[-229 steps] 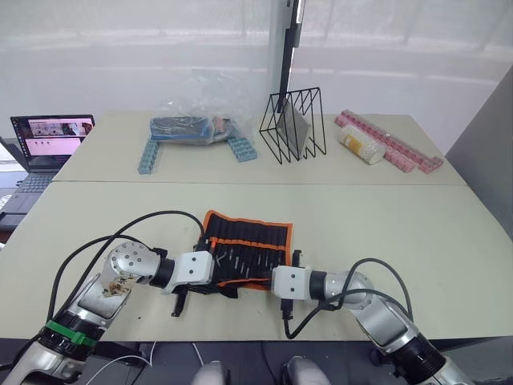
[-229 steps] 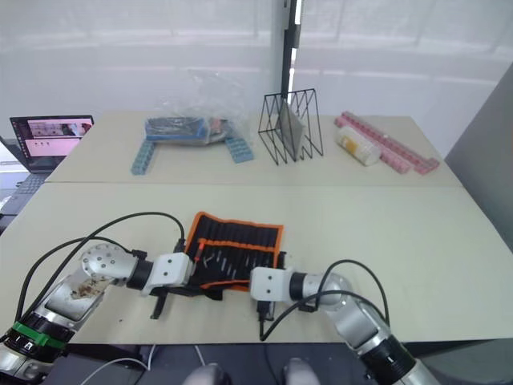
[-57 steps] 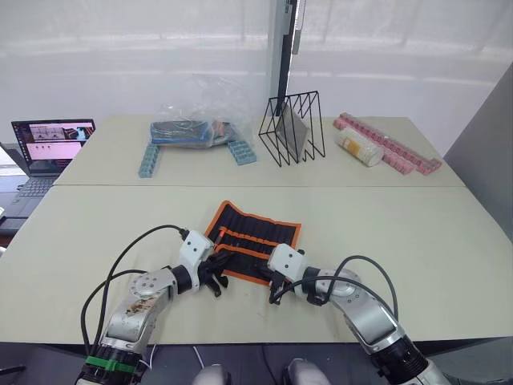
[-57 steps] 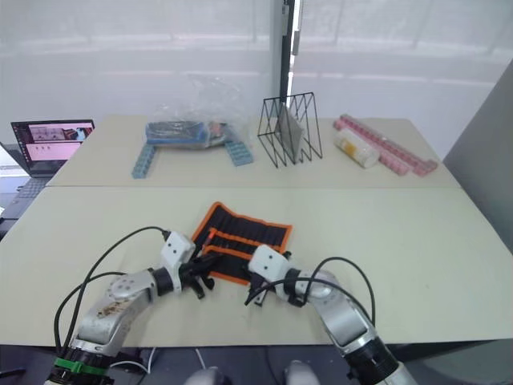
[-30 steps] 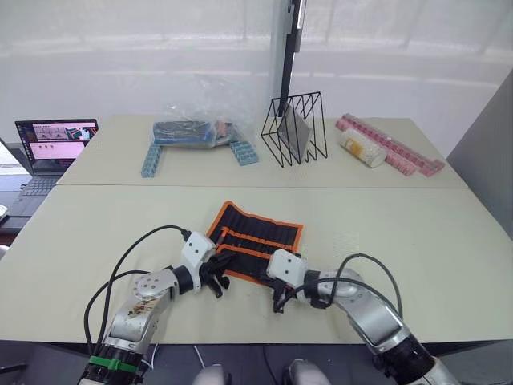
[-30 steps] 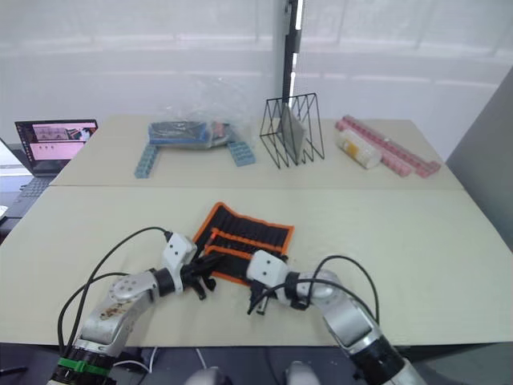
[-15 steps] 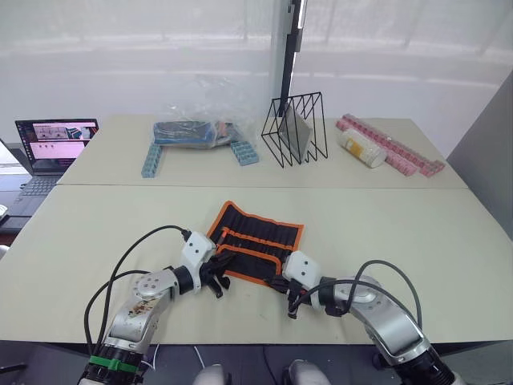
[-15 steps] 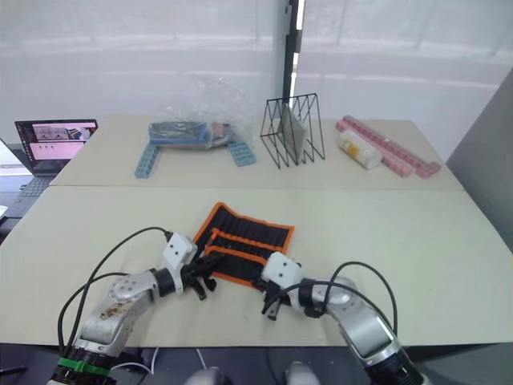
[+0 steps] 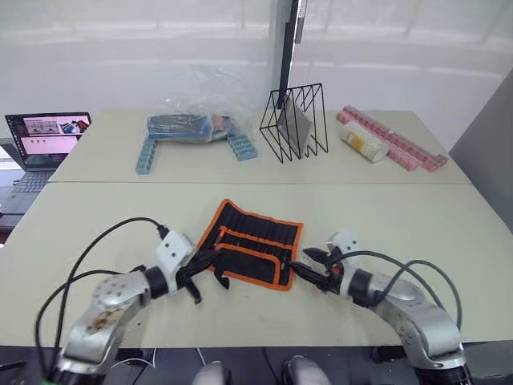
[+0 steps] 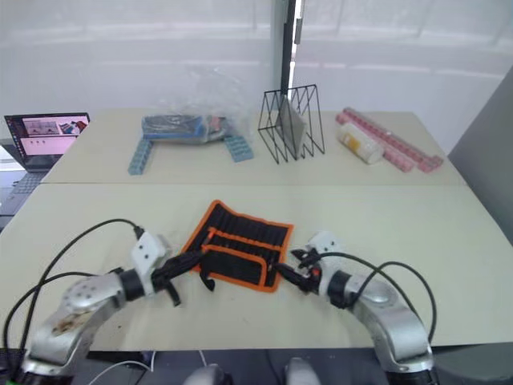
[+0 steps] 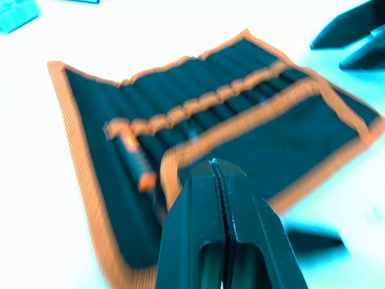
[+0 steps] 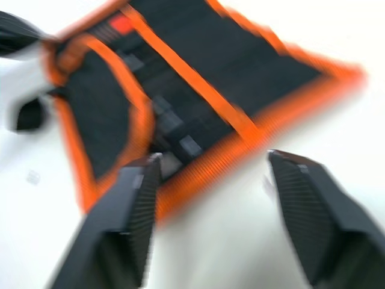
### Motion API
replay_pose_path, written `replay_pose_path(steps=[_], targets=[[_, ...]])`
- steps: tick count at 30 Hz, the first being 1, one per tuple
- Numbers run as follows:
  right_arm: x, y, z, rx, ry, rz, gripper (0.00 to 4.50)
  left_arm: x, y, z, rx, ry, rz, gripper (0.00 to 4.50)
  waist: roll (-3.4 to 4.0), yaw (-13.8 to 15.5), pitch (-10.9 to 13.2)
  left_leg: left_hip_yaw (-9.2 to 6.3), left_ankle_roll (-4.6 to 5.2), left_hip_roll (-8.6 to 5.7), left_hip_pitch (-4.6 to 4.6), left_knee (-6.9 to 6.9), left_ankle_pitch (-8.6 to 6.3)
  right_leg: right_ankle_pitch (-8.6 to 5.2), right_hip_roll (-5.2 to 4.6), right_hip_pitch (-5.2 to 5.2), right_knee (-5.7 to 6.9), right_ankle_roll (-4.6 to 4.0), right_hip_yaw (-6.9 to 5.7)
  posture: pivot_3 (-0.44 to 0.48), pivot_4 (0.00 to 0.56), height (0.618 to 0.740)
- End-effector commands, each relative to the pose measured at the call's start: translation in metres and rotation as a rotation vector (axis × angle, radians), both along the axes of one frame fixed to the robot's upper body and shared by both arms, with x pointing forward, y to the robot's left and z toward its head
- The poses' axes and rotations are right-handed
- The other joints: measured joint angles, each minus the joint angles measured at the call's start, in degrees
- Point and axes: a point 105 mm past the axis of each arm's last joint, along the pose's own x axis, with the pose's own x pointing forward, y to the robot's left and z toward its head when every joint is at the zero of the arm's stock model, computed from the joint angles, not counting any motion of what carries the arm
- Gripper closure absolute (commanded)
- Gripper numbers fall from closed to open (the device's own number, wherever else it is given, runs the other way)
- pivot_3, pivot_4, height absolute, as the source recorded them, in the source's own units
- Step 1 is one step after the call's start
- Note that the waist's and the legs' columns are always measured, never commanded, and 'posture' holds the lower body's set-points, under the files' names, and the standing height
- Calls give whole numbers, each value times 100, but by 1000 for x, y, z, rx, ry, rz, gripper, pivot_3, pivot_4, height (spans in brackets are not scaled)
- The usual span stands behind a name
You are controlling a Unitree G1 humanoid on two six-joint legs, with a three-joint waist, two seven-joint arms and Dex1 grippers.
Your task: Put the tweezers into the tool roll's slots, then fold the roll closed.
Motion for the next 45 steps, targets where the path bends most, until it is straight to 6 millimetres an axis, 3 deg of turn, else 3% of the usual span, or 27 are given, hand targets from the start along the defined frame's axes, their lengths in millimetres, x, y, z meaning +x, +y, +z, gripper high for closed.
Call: replay_pose_path(steps=[1, 9, 14, 22, 28, 34, 39, 45], targets=[[-12, 1, -1, 43, 63, -20, 42, -20, 4, 10, -1, -25, -31, 4500, 1, 3, 0, 0, 0, -1, 2, 1, 0, 0, -1, 3, -1, 0, 0, 0, 150, 725], [-17, 7, -18, 194, 269, -167, 42, -46, 7, 0, -15, 17, -14, 4500, -5, 11, -3, -3, -2, -1, 21, 7, 1, 0, -5, 27, -3, 0, -7, 0, 150, 725], [-8, 19, -25, 268, 407, -203, 42, -43, 2, 3, -35, 4, -10, 4500, -10, -60, -4, 2, -2, 4, 83, 2, 1, -2, 20, 86, -6, -3, -12, 0, 150, 725], [-18, 40, -30, 319, 612, -109, 42, -31, 3, 8, -37, -8, -13, 4500, -23, -140, -13, 1, -1, 16, 125, -15, 1, -8, 59, 113, -2, -15, -8, 0, 150, 725], [-12, 58, -11, 541, 669, -45, 42, -23, 3, 9, -40, -15, -16, 4500, -26, -210, -15, 2, -1, 18, 154, -54, 1, -12, 65, 114, -1, -24, 5, 0, 150, 725], [-12, 64, -12, 585, 715, -37, 42, -21, 3, 7, -41, -14, -18, 4500, -19, -211, -11, 3, -1, 18, 163, -79, 1, -17, 62, 110, 0, -33, 7, 0, 150, 725], [-5, 61, -9, 596, 717, -66, 42, -22, 2, 8, -43, -15, -20, 4500, -19, -209, -11, 3, -1, 18, 161, -80, 1, -17, 57, 110, -4, -33, 7, 0, 150, 725], [10, 40, -5, 607, 689, -151, 42, -24, 1, 6, -41, -7, -26, 4500, -15, -193, -9, 4, -1, 16, 161, -80, 1, -17, 56, 110, -4, -33, 7, 0, 150, 725]])
